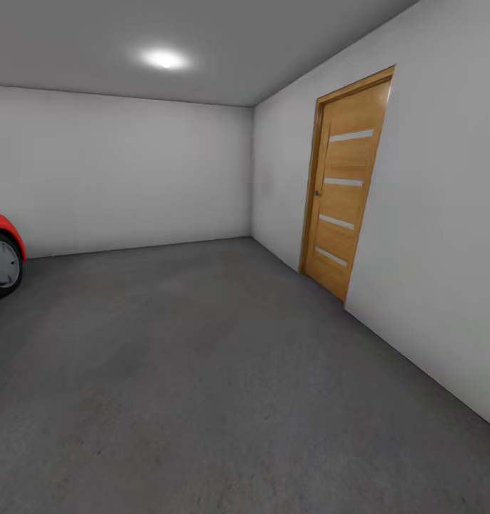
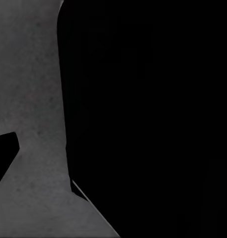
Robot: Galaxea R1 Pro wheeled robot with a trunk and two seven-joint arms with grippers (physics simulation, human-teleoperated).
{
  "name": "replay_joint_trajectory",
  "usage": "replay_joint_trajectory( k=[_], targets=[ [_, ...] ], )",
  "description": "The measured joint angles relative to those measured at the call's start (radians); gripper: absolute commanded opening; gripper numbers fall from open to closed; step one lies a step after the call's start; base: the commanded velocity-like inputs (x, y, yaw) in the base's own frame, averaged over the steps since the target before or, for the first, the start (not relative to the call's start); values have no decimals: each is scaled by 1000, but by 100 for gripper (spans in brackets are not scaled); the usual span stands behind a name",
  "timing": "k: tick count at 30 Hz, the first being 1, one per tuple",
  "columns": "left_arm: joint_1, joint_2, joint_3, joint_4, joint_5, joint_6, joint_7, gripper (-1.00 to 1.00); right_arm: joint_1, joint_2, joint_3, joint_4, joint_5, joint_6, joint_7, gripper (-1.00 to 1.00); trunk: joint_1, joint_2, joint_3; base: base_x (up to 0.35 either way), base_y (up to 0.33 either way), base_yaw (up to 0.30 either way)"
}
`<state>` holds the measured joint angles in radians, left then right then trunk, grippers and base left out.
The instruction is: Move the two storage containers from the living room to the garage. In the garage, place one container on the floor and stack the other container on top of it (either order is fine).
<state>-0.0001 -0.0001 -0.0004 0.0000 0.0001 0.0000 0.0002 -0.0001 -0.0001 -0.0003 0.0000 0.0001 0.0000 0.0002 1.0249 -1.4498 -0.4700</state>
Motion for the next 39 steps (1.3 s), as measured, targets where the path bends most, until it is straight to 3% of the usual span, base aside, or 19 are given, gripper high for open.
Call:
replay_joint_trajectory(
  k=[3,11,29,37,38,39],
  targets=[
    [-1,-11,4,5,4,11,-7,100,-11,11,5,-11,5,-2,-1,100,0,0,0,0,0,0],
    [-1,-9,6,-1,4,14,-8,100,-18,44,4,-34,5,-2,-6,100,0,0,0,0,0,0],
    [-4,-19,8,-43,4,30,-7,100,-19,46,3,-106,7,-28,-9,100,0,0,0,0,0,0],
    [-44,-21,8,-89,7,71,-4,100,-26,51,3,-152,8,12,-22,100,0,0,0,0,0,0],
    [-60,-21,8,-161,7,196,-4,100,-26,52,3,-239,8,177,-25,100,0,0,0,0,0,0],
    [-70,-21,8,-306,7,234,-3,100,-26,54,3,-385,8,240,-33,100,0,0,0,0,0,0]
  ],
)
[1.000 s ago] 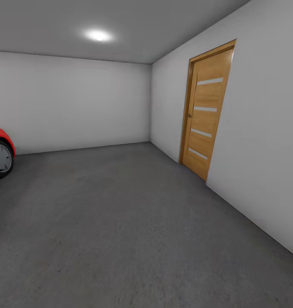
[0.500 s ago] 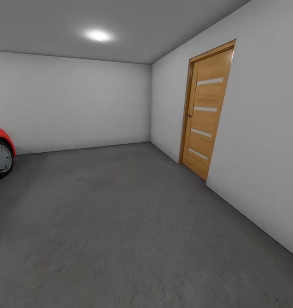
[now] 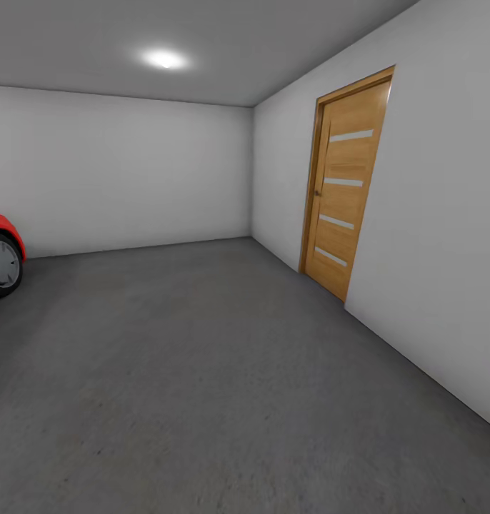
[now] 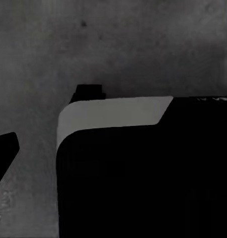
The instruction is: Move the two storage containers from the living room to the garage. In the garage, place one container on the floor and stack the other container on top of it (either order is fine).
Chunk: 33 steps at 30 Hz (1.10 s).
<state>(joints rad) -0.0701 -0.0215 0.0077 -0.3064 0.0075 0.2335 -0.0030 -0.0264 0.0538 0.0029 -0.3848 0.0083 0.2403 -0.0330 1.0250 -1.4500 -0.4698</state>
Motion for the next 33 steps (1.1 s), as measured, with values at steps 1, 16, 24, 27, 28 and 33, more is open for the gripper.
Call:
replay_joint_trajectory(
  k=[1,16,24,27,28,33],
  targets=[
    [-1,0,0,-52,1,28,1,100,-1,1,0,-201,0,53,-14,100,0,0,0,0,0,0],
    [-80,-27,-3,-859,5,460,1,100,-42,33,50,-1174,-3,335,-182,100,0,0,0,0,0,0],
    [-80,-27,-4,-1104,2,638,0,100,-133,75,162,-1224,56,352,-218,100,0,0,0,0,0,0],
    [-80,-27,-2,-1114,2,651,-1,100,-139,86,276,-1228,71,353,-225,100,0,0,0,0,0,0],
    [-80,-27,-2,-1114,2,652,-1,100,-139,86,298,-1227,75,353,-228,100,0,0,0,0,0,0],
    [-80,-25,1,-1102,1,654,-2,100,-141,89,383,-1225,82,351,-262,100,0,0,0,75,4,0]
  ],
)
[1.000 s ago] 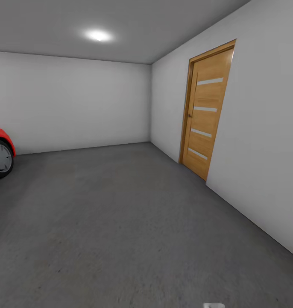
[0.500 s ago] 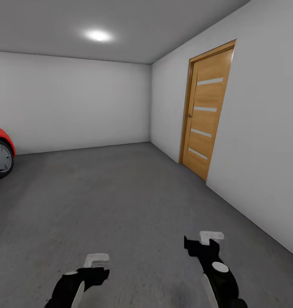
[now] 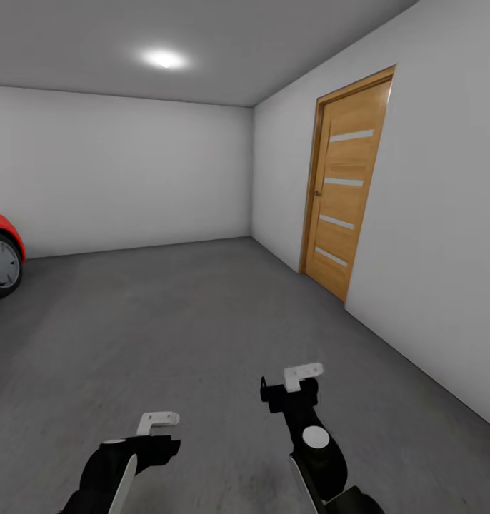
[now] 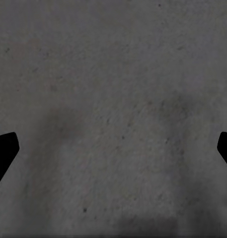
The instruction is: Move the two storage containers from the living room to the garage. In the garage, place one container on the floor and stack the other container on top of it (either order is fine).
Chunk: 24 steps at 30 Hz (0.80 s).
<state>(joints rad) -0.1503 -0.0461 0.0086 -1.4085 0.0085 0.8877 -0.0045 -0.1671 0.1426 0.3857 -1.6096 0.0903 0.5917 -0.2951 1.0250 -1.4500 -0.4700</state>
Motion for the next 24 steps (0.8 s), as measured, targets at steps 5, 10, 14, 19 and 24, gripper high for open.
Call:
replay_joint_trajectory(
  k=[5,10,14,19,24],
  targets=[
    [0,1,0,7,0,-3,-2,100,0,1,8,-4,0,-1,-4,100,0,0,0,288,4,0],
    [-1,-2,1,56,-1,-10,-2,100,0,1,8,-5,0,-1,-4,100,0,0,0,329,1,0],
    [-1,-1,2,90,-2,-32,-1,100,0,-3,6,-6,1,-1,-4,100,0,0,0,338,0,0],
    [-2,0,4,101,-1,-44,0,100,0,-7,5,-7,2,-3,-4,100,0,0,0,339,0,0],
    [-2,-2,4,103,-1,-45,0,100,0,-5,4,-7,2,-3,-5,100,0,0,0,339,0,0]
  ],
)
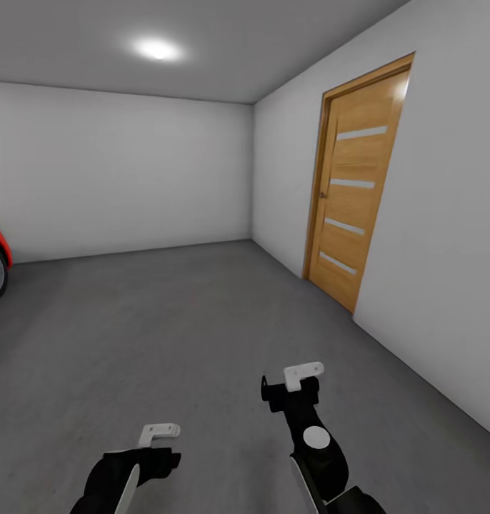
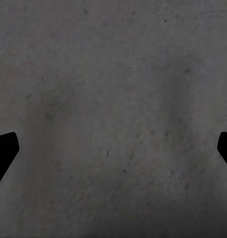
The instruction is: Move the two storage containers from the living room to the garage. In the garage, place one container on the floor and stack the other container on top of it (either order is fine).
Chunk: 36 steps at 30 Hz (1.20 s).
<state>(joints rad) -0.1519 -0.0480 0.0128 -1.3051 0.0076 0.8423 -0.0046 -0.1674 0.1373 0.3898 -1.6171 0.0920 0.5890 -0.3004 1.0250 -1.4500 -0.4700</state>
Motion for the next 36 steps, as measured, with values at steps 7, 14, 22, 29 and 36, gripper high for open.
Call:
replay_joint_trajectory(
  k=[7,14,22,29,36],
  targets=[
    [0,0,65,-10,1,-1,0,100,0,-10,-2,1,0,1,-2,100,0,0,0,339,0,0],
    [1,-2,103,-96,5,-1,-3,100,4,-59,-2,-1,-1,-11,-1,100,0,0,0,339,0,0],
    [1,-3,96,-101,11,0,-4,100,122,-234,-1,0,-7,-176,1,100,0,0,0,340,0,0],
    [0,-7,84,-92,12,0,-5,100,308,-386,-1,89,-111,-405,11,100,0,0,0,340,0,0],
    [0,-16,44,-42,11,-2,-6,100,361,-466,0,529,-191,-816,212,100,0,0,0,339,0,0]
  ],
)
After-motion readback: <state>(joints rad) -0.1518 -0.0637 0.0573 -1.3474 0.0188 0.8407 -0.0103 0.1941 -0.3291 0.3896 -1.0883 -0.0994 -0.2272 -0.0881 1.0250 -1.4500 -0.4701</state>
